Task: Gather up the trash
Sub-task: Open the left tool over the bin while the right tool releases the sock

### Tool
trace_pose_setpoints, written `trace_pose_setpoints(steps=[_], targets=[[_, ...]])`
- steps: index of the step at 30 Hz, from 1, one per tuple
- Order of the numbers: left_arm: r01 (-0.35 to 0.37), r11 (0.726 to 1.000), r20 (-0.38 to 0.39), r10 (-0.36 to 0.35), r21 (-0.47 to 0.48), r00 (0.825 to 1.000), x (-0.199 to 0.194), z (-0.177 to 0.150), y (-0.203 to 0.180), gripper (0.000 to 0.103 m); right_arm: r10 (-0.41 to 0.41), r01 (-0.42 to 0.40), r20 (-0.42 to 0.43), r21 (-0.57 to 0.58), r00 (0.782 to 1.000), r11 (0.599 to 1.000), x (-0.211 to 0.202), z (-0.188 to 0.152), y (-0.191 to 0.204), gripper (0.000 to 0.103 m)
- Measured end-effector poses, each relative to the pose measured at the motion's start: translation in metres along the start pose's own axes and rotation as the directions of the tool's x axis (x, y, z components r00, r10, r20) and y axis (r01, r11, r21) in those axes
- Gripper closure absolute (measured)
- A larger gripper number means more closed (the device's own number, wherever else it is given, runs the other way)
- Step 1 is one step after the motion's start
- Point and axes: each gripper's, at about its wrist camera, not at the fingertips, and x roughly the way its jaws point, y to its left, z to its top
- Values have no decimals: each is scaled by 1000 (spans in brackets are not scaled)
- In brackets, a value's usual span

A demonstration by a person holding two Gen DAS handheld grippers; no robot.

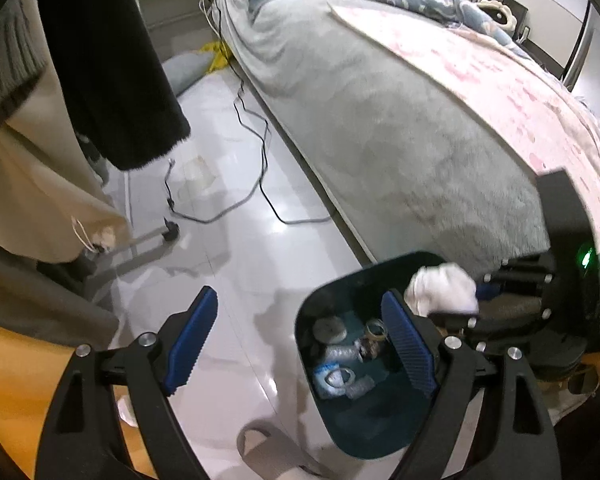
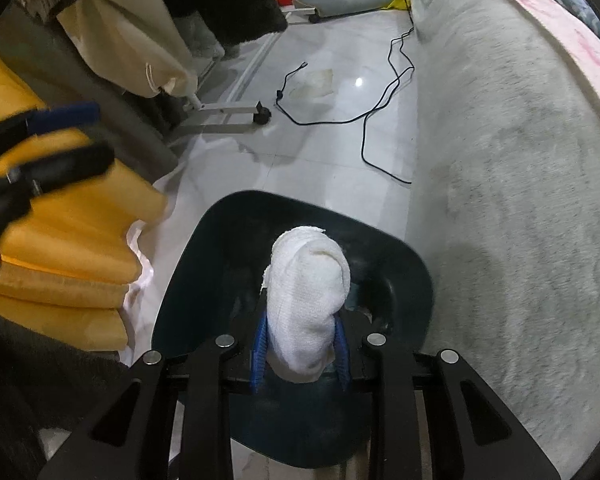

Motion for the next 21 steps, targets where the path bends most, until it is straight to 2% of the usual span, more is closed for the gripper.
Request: trace_pose_setpoints(steps=[4,8,11,21], targets=[[24,999,75,-21,-37,997,-15,8,3,17,3,-4,-31,-25,1000,1000,4,-7,6,74],[38,998,164,-31,-43,986,-31,15,-3,17,-4,1,-68,-41,998,999,0,-13,8,72],[57,997,227,-45,-48,973,-45,20,-9,17,-8,5,-74,-44,997,999,-4,-18,7,66],[80,996,379,-57,-45,924,-85,35,-32,15,-17,15,-54,-43,998,999,-21,-34,7,56]])
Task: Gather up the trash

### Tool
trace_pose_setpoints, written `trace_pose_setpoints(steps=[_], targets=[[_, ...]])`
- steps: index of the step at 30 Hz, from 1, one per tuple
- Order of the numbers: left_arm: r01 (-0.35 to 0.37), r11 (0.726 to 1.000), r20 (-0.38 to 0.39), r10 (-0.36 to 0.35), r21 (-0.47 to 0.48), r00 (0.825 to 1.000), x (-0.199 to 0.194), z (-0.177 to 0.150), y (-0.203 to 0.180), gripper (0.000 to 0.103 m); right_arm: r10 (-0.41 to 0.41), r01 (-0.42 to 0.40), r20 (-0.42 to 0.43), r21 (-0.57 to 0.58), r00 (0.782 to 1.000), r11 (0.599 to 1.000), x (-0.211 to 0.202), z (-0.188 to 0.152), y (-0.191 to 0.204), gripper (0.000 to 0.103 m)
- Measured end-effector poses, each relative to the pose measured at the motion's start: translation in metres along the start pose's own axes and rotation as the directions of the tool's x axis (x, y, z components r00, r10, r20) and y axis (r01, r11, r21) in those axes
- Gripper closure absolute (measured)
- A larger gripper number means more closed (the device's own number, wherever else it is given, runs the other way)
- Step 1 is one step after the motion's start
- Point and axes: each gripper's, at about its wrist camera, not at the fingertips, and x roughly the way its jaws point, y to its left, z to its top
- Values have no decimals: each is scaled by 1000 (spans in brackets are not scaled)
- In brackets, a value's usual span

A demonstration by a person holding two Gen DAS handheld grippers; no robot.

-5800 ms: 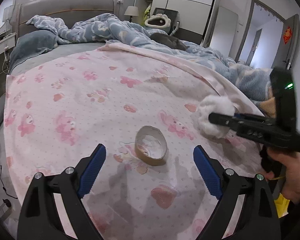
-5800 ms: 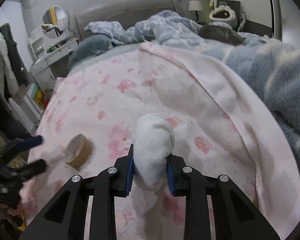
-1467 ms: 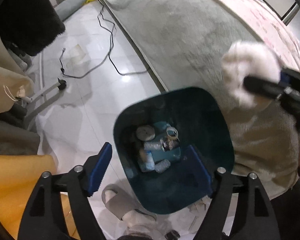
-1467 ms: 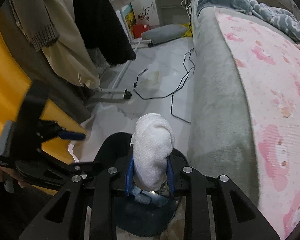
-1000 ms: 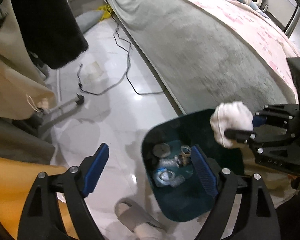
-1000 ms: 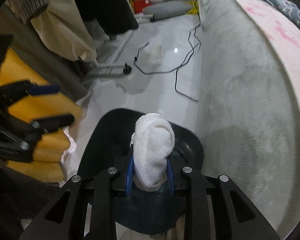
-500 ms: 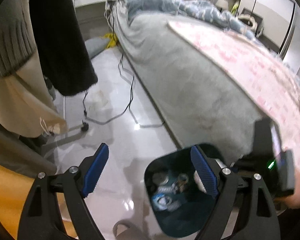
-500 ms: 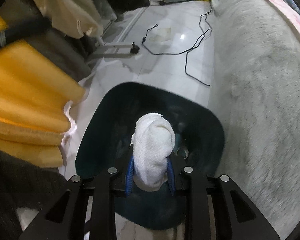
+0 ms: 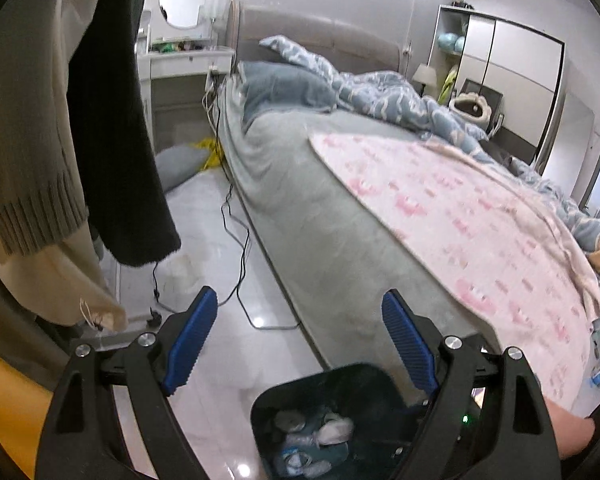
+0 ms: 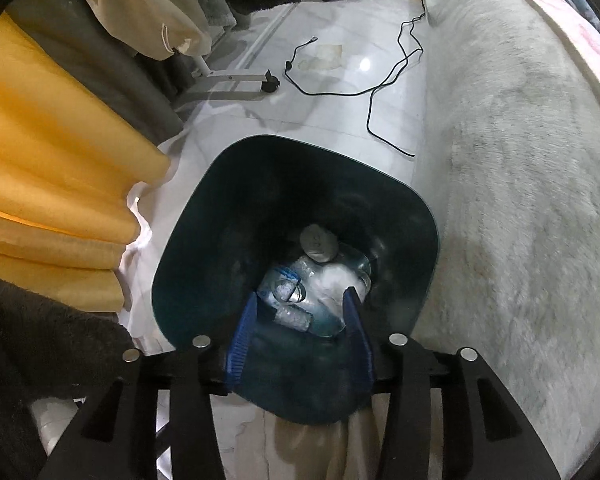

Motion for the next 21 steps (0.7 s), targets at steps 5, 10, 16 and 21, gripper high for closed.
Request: trace_pose_setpoints(steps=[5,10,16,21], targets=[[-18,1000,27,17,23,999,-13,12,-17,14,-8,8,117,1,993,1000,-38,-7,7,54],[-52,997,90,47,51,995,-37,14,-34,8,-53,48,282,23,958,999,-84,-15,4,42],[-75,996,112,70,44,991,-50,5,-58,5,-149,72,482,174,864,982,-149,-45,-24,24],[-181,979,158,165,94,974,-67,-13,-85,5,-275,145,563,265,780,953,-194,-83,-39,10]])
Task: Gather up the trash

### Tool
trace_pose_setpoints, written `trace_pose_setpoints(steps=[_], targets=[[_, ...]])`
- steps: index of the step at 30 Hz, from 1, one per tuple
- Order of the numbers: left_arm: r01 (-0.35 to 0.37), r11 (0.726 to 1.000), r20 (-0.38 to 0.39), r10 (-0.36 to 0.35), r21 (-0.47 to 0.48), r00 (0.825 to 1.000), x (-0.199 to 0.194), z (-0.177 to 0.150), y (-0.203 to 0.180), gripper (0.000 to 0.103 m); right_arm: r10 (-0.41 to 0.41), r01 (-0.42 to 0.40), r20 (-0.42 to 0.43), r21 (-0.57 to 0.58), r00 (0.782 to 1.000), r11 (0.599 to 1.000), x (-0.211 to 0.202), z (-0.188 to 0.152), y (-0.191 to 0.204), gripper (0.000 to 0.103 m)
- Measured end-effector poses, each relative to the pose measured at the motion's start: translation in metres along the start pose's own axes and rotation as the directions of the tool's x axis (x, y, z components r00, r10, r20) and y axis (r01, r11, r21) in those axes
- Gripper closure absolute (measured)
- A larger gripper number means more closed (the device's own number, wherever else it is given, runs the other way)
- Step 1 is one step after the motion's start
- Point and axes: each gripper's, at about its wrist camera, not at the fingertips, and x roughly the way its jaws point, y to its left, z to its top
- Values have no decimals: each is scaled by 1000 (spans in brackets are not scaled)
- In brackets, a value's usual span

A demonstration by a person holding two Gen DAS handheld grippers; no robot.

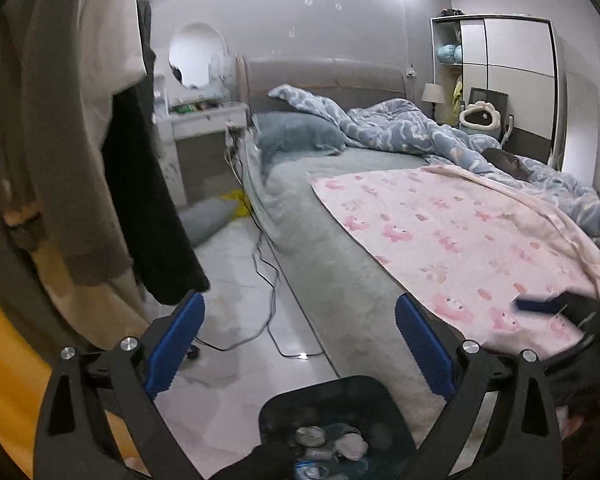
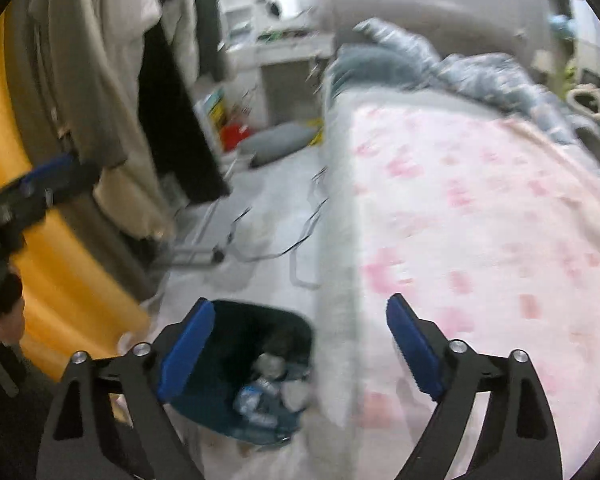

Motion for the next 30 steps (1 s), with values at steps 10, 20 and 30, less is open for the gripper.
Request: trace_pose_setpoints(steps=[10,20,30], targets=[[58,997,19,-57,-55,998,-39,-19,-19,3,-161,158,121,32,979,987,-102,-26,-41,3],[81,997,38,-82,21,996,-79,-42,-38,3,-163,155,189,58,968,986,-167,-58,-52,3],[39,999,6,-39,-4,999,-79,-61,-35,3,-132,140,209,-24,969,990,-177,-70,-40,3]])
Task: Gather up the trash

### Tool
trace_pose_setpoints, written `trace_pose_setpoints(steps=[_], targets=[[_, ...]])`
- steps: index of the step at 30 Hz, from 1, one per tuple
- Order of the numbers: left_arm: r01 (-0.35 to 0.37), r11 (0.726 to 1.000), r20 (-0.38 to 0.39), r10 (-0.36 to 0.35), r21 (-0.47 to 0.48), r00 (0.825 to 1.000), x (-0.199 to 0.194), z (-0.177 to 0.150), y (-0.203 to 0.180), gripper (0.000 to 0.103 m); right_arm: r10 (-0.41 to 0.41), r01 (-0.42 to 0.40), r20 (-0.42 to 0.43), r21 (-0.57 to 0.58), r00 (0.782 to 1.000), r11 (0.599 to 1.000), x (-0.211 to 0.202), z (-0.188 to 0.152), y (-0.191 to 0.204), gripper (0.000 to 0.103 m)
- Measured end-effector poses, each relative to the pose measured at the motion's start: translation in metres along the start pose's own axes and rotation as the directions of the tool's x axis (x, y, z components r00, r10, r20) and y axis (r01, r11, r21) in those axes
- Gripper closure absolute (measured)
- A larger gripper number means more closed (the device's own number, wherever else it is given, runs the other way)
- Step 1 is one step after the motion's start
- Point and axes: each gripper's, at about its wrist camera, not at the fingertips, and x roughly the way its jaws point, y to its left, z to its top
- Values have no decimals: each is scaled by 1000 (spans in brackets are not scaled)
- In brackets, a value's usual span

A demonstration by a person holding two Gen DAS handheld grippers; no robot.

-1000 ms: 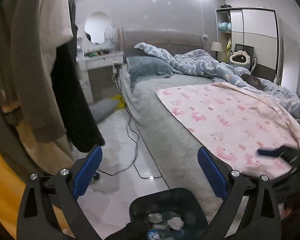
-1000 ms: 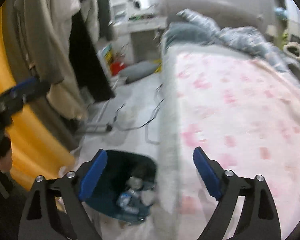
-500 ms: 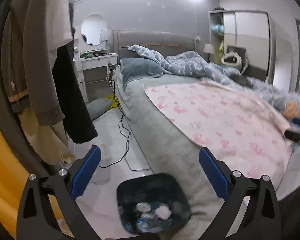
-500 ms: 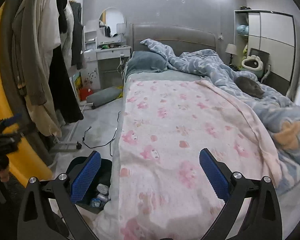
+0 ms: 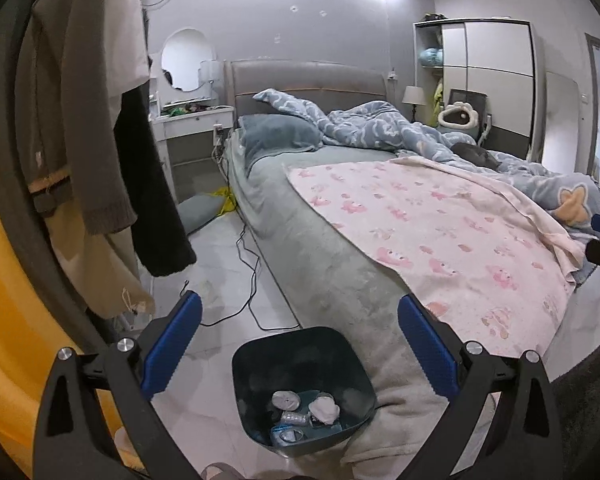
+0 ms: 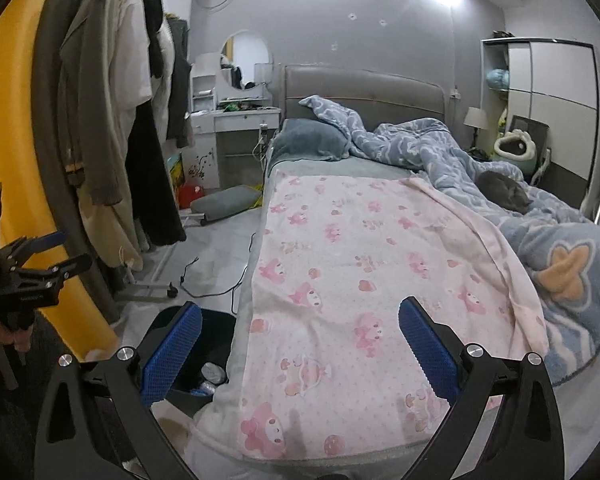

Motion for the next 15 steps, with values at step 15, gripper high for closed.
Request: trace_pose_setpoints(steps=[15], targets=[[4,999,-8,-4,-43,1000,1,-4,9,3,3,-3,3,-5,1000,1000,-4,0,1,3]])
